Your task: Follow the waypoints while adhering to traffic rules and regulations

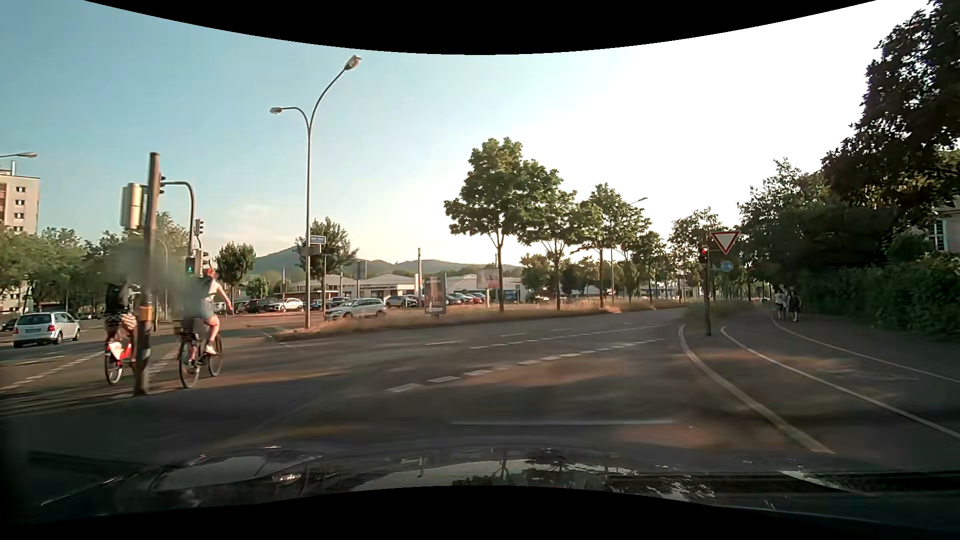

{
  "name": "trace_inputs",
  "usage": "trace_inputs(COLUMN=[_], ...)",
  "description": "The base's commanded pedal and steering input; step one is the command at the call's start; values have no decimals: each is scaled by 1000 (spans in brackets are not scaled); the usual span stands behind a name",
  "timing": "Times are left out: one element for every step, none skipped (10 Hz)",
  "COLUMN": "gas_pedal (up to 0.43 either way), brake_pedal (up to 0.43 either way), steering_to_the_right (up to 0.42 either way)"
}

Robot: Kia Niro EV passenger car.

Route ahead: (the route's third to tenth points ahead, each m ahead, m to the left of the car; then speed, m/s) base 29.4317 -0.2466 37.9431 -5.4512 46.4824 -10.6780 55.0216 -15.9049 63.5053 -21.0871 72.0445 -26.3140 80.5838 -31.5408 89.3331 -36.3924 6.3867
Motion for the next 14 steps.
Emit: trace_inputs(gas_pedal=[169, 169, 169, 169, 169, 169, 169, 169, 169, 169, 169, 169, 169, 169], brake_pedal=[0, 0, 0, 0, 0, 0, 0, 0, 0, 0, 0, 0, 0, 0], steering_to_the_right=[74, 73, 73, 73, 72, 72, 72, 72, 72, 72, 72, 72, 71, 71])
